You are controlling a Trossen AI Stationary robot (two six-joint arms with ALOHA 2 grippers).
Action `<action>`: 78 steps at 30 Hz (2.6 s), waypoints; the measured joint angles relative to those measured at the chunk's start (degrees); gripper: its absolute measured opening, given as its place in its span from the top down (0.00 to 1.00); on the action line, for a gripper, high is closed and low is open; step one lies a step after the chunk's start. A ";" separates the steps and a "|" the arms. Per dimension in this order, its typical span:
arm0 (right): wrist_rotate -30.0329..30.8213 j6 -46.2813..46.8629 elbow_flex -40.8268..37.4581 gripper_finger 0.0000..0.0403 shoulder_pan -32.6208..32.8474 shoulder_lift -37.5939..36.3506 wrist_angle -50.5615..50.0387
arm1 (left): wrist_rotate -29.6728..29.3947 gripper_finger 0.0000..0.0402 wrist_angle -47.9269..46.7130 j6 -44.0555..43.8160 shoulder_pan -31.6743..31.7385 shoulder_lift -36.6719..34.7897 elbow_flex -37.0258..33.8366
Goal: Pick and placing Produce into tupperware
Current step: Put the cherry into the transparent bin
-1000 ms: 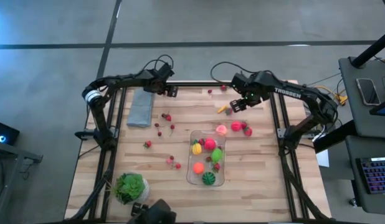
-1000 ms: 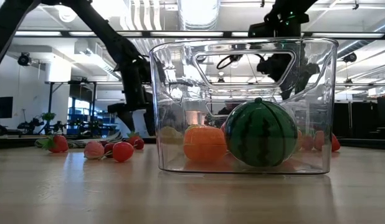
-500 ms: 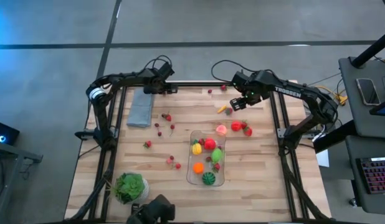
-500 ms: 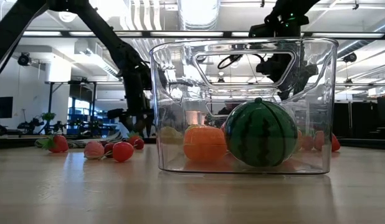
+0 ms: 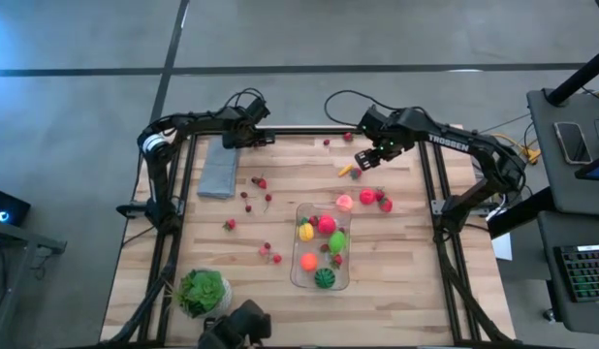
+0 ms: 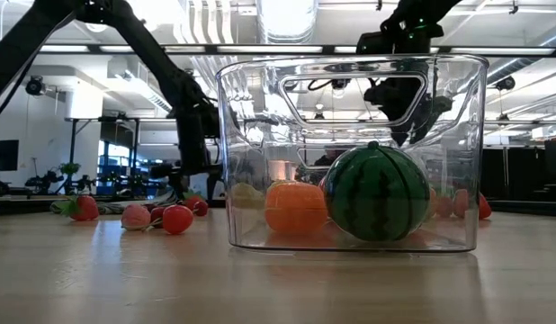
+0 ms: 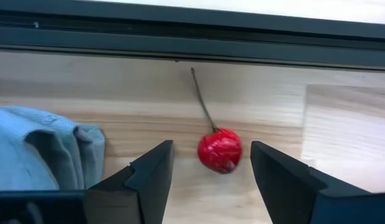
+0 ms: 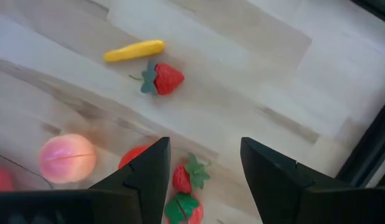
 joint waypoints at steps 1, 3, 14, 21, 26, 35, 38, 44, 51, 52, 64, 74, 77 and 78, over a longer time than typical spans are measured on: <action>0.00 0.00 0.06 0.54 -0.18 0.00 0.25 | -0.02 0.50 0.00 -0.19 0.02 0.16 0.04; 0.02 0.00 0.21 0.54 -0.49 0.00 0.86 | -0.40 0.51 -0.04 -0.89 0.12 0.61 0.17; 0.00 -1.22 0.78 0.54 -0.87 0.00 1.07 | -1.07 0.69 -0.26 -2.03 0.15 0.92 0.33; 0.00 -0.70 0.78 0.54 -0.87 0.00 1.17 | -1.05 0.75 0.35 -1.59 0.17 0.94 0.33; -0.03 1.02 0.78 0.54 -0.87 0.00 1.22 | 0.86 0.80 2.43 2.27 -0.83 0.20 0.41; -0.02 3.98 2.17 0.54 -0.87 0.00 1.35 | 3.70 0.85 5.04 16.31 -8.58 -8.44 0.20; -0.53 5.56 2.83 0.53 -0.78 0.00 1.19 | 4.82 0.85 5.38 24.07 -12.06 -12.82 0.04; -1.94 9.16 3.63 0.54 -0.18 -0.12 0.92 | 5.87 0.85 6.48 32.05 -17.07 -19.39 -0.04; 1.54 19.86 6.11 0.54 4.14 -1.94 -4.29 | 16.01 0.85 7.03 37.64 -21.83 -23.52 -1.03; 3.18 21.52 6.53 0.54 5.39 -2.55 -5.49 | 17.78 0.85 7.14 38.33 -22.70 -23.94 -1.45; 13.09 39.69 6.29 0.54 22.32 -15.48 -12.34 | 17.79 0.86 13.23 33.22 -38.81 -23.80 -2.80; 16.63 55.05 4.93 0.54 39.90 -18.25 -22.09 | 9.94 0.82 13.12 16.28 -47.22 -18.76 -3.89; 16.68 59.35 3.93 0.54 43.84 -17.76 -22.35 | 10.10 0.75 13.11 12.36 -48.51 -16.83 -4.33; 16.68 60.74 3.48 0.54 44.82 -17.70 -22.35 | 10.12 0.72 13.12 12.03 -48.84 -16.21 -4.37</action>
